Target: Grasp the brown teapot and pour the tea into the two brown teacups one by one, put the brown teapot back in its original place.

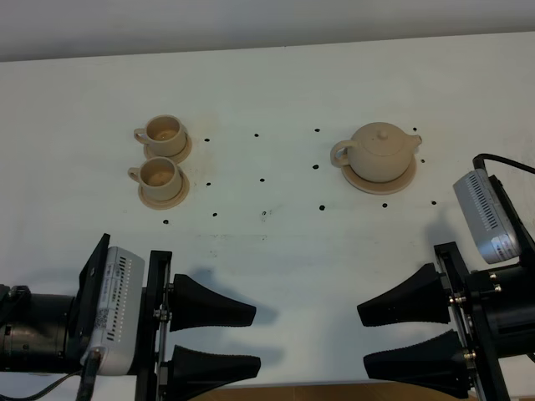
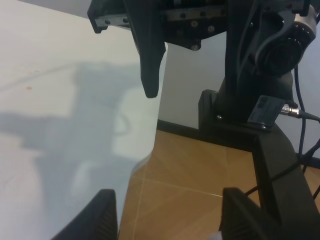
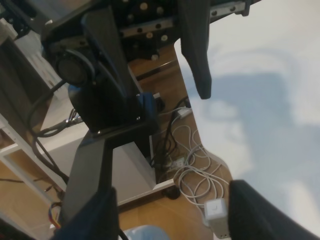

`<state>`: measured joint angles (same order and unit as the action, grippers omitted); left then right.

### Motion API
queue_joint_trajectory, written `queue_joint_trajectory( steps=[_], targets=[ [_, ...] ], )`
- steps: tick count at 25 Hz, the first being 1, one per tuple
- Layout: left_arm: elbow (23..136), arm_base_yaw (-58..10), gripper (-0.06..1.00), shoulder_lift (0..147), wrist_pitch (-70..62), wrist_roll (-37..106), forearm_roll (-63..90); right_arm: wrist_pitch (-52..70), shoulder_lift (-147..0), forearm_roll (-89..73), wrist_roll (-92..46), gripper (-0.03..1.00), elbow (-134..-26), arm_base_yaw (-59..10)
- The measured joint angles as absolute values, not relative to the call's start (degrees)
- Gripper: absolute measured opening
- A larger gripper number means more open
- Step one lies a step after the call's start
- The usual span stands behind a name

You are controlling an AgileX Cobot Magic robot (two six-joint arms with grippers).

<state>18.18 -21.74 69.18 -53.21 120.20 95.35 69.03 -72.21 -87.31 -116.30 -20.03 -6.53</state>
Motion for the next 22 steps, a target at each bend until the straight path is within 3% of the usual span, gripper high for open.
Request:
queue_joint_trajectory(
  steps=[22],
  targets=[
    [18.2,-21.7,0.5,69.2,-53.1,120.2,96.4,69.0,-72.2,-87.4,-116.3,0.5,-20.0,-6.5]
  ],
)
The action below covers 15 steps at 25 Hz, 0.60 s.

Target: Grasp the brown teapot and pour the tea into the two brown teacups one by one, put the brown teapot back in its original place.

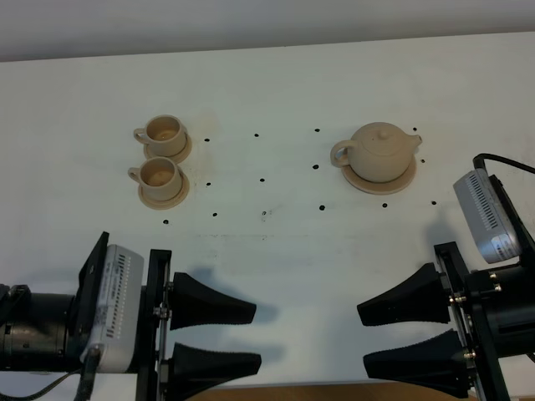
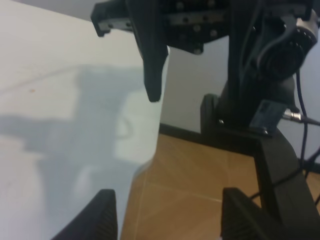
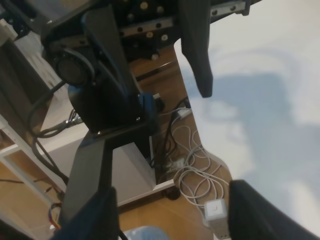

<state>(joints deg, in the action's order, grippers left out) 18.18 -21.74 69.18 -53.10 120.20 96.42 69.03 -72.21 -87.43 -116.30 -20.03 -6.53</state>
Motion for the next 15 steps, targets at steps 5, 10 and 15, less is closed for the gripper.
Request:
queue_joint_trajectory(
  steps=[5,10,15],
  targets=[
    [18.2,-21.7,0.5,69.2,-50.4,120.2,100.3,69.0,-72.2,-88.2,-116.3,0.5,-20.0,-6.5],
    [20.5,-21.7,0.5,69.2,-47.1,115.6,101.0,69.0,-72.2,-88.7,-116.3,0.5,-20.0,-6.5],
    [24.9,-21.7,0.5,69.2,-41.3,106.6,97.0,69.0,-72.2,-89.4,-115.3,0.5,-20.0,-6.5]
  ],
)
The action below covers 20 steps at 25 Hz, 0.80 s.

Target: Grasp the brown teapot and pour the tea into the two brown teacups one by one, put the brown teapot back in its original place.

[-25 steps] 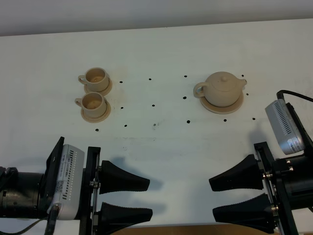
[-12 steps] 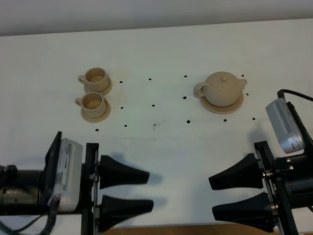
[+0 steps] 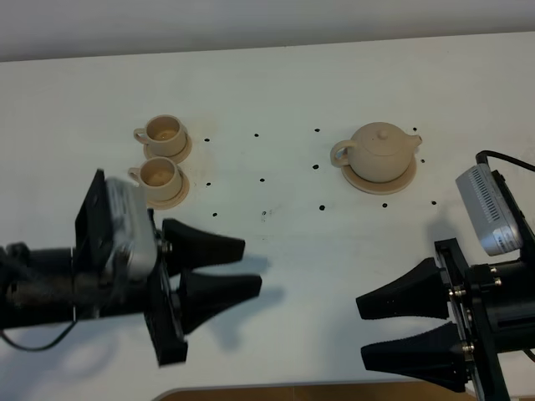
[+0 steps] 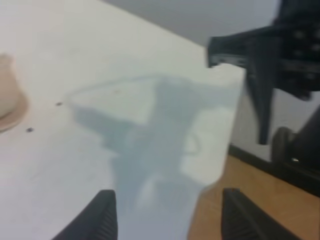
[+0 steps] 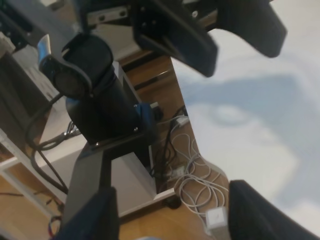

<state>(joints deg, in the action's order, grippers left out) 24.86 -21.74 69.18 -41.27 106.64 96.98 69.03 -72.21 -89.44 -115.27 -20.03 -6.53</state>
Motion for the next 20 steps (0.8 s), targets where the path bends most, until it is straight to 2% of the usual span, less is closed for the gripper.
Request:
queue_joint_trajectory(
  steps=[5,10,16,20],
  targets=[
    [31.4,-21.7,0.5,69.2,-37.7,89.5,86.1,67.2,-72.2,-92.4,-112.6,0.5,-20.0,-6.5],
    [41.7,-21.7,0.5,69.3,-38.2,61.1,60.6,58.8,-72.2,-96.9,-108.8,0.5,-20.4,-6.5],
    [50.7,-21.7,0.5,69.2,-49.5,23.9,27.6,49.3,-72.3,-93.8,-98.4,0.5,-26.3,-6.5],
    [50.7,-21.7,0.48,67.8,-58.0,7.9,10.7,45.0,-72.8,-87.6,-87.7,0.5,-32.3,-6.5]
  ],
)
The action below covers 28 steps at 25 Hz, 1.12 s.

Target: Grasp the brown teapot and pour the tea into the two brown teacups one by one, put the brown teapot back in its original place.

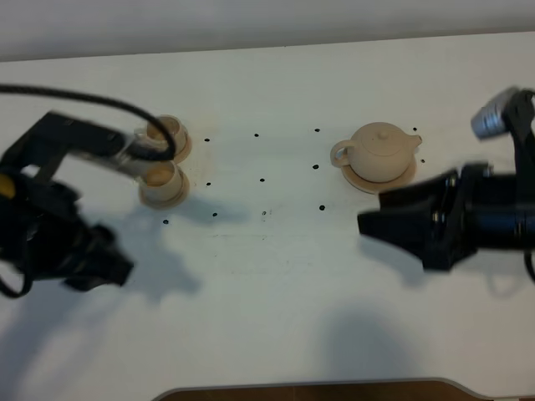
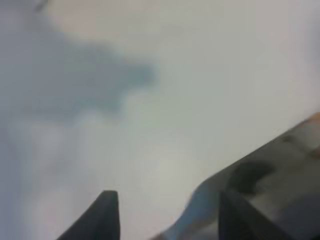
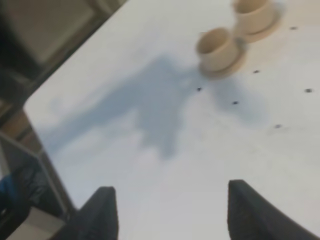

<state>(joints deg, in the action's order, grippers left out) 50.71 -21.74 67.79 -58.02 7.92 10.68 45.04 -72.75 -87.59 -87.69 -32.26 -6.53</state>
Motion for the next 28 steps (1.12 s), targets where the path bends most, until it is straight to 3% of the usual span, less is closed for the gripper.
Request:
queue_joint_trajectory(
  steps=[9,17,28],
  targets=[
    [44.9,-21.7,0.47,54.2,-62.9,-0.6,0.0,43.8,-76.1,-75.3,-70.8,0.5,-44.9,-6.5],
    [35.1,-21.7,0.46,32.3,-60.9,-0.8,-3.7,47.6,-77.4,-74.6,-68.7,0.5,-53.0,-6.5],
    [29.3,-21.7,0.46,8.8,-60.2,-0.8,-1.0,48.3,-77.4,-73.6,-68.6,0.5,-56.1,-6.5]
  ],
)
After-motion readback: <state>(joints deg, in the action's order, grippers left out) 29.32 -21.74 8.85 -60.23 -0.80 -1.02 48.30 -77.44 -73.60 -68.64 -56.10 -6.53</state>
